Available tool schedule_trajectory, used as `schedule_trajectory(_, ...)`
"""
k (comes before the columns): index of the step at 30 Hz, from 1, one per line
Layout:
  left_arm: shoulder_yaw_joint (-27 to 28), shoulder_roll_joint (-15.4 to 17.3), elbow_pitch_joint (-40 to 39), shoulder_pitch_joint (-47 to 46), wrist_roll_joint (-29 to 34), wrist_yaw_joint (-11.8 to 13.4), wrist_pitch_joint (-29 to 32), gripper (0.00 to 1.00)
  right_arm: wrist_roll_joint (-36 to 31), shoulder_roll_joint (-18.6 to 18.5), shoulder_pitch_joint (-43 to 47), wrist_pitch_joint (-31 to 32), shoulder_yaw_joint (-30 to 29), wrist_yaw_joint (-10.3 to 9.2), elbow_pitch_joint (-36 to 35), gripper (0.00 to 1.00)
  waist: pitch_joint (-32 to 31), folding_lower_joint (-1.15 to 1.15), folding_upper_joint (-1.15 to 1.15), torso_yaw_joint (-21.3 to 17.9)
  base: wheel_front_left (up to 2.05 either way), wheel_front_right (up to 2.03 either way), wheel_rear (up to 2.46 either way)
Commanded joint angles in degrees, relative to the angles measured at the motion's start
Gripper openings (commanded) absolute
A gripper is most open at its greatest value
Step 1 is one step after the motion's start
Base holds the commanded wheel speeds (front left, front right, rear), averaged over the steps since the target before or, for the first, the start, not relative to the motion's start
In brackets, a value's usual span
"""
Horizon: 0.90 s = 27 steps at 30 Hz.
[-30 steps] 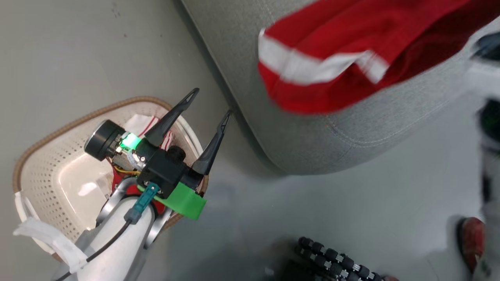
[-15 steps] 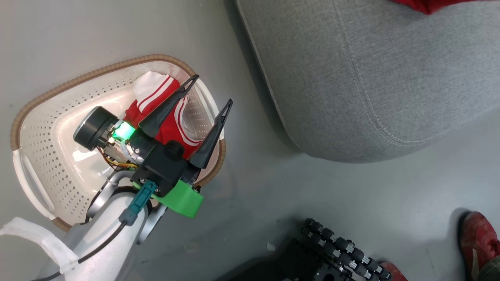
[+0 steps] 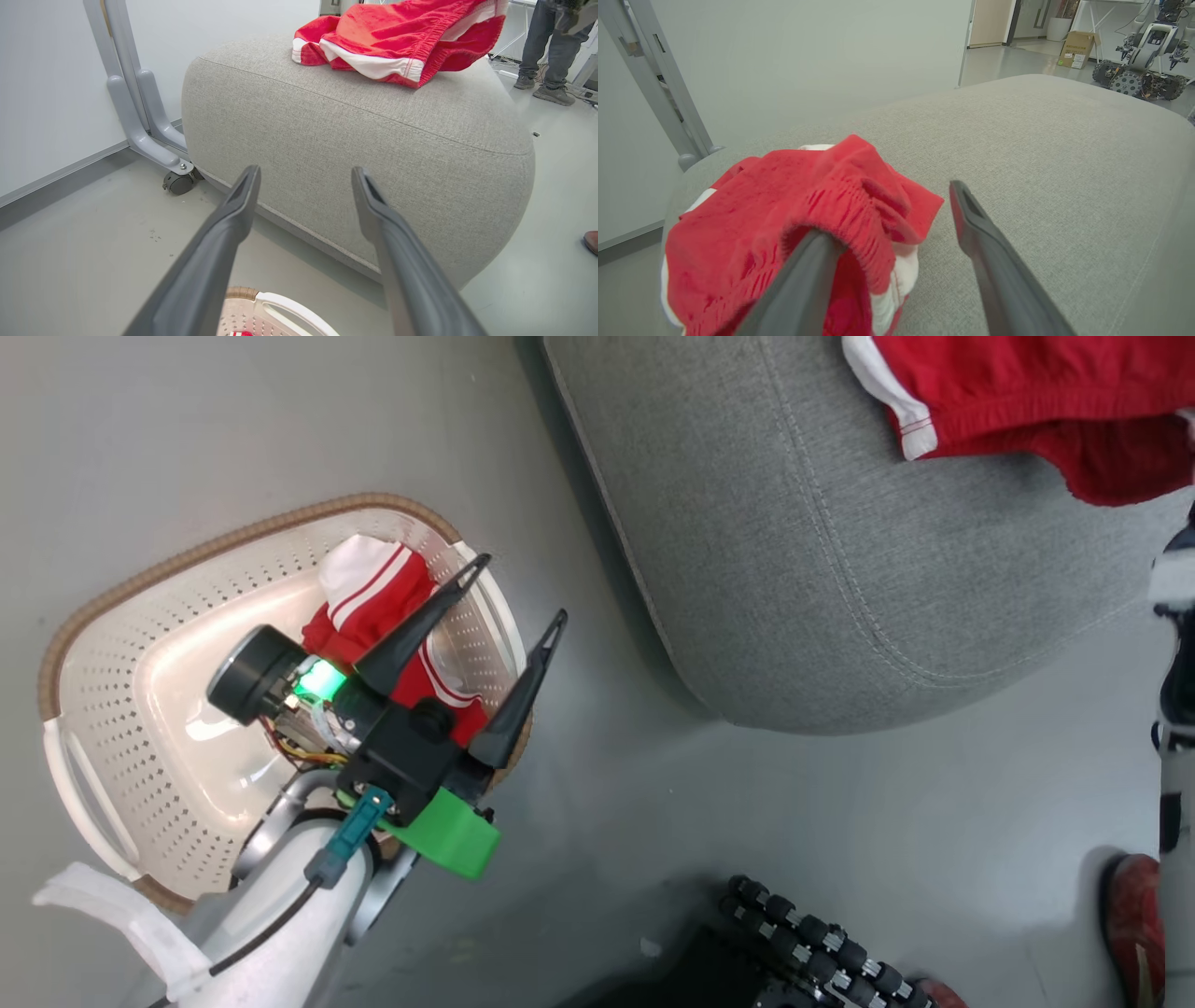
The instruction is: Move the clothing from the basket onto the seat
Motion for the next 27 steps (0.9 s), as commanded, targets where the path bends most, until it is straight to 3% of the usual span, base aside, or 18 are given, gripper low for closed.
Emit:
schedule_trajectory(1, -0.1, -0.7, 0.7, 0.4, -0.5, 0.2, -0.8, 1.0, -0.8, -0.1, 2.3, -0.2, 0.0, -0.02, -0.1, 1.0, -2.3, -0.01, 0.0, 0.2, 0.0, 0.0, 0.0)
schedule_trajectory(8, -0.3, -4.3, 4.7, 1.3, -2.2, 1.5, -4.0, 1.0, -5.8, 2.1, 12.0, -0.2, 3.0, -0.03, -3.7, 1.0, -8.1, -0.01, 0.0, 3.3, 0.0, 0.0, 0.0)
schedule_trajectory(14, 1.1, -8.0, 8.3, 3.0, -3.9, 2.9, -5.2, 1.0, -7.9, 4.4, 17.9, -0.2, 8.6, -0.03, -6.6, 1.0, -13.6, -0.01, 0.0, 8.5, 0.0, 0.0, 0.0)
schedule_trajectory(27, 12.1, -15.3, 8.0, 12.1, -4.7, 4.6, -5.1, 1.0, -10.6, 4.6, 22.0, -0.2, 22.2, -0.03, -10.6, 1.0, -26.3, -0.01, 0.0, 21.0, 0.0, 0.0, 0.0)
